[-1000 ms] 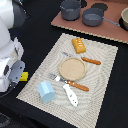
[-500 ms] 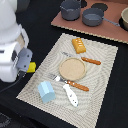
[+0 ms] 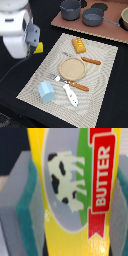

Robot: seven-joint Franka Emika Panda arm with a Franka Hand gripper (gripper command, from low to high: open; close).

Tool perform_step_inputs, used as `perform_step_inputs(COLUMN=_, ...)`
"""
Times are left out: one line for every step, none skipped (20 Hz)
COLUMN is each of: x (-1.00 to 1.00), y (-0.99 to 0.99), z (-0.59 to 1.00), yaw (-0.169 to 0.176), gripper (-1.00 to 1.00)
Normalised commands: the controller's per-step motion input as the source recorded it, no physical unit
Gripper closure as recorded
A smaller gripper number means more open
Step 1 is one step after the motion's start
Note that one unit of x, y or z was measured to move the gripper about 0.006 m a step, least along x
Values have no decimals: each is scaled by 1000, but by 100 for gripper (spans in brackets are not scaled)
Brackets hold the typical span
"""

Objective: Interact with the objects in diverse but meaningful ways.

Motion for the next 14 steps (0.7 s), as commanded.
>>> perform_step_inputs(x=86, y=883, z=283, yaw=57, gripper=100)
perform_step_inputs(x=163, y=909, z=277, yaw=50, gripper=100)
perform_step_inputs(x=306, y=954, z=260, yaw=43, gripper=100)
perform_step_inputs(x=360, y=960, z=246, yaw=43, gripper=100)
perform_step_inputs(x=391, y=960, z=211, yaw=42, gripper=100)
perform_step_inputs(x=406, y=949, z=169, yaw=35, gripper=100)
perform_step_inputs(x=486, y=909, z=146, yaw=11, gripper=100)
perform_step_inputs(x=506, y=869, z=83, yaw=6, gripper=100)
perform_step_inputs(x=497, y=829, z=49, yaw=6, gripper=100)
perform_step_inputs(x=489, y=786, z=26, yaw=7, gripper=100)
perform_step_inputs(x=503, y=780, z=0, yaw=7, gripper=100)
perform_step_inputs(x=469, y=731, z=0, yaw=6, gripper=100)
perform_step_inputs(x=437, y=700, z=0, yaw=9, gripper=100)
perform_step_inputs(x=366, y=631, z=-17, yaw=15, gripper=100)
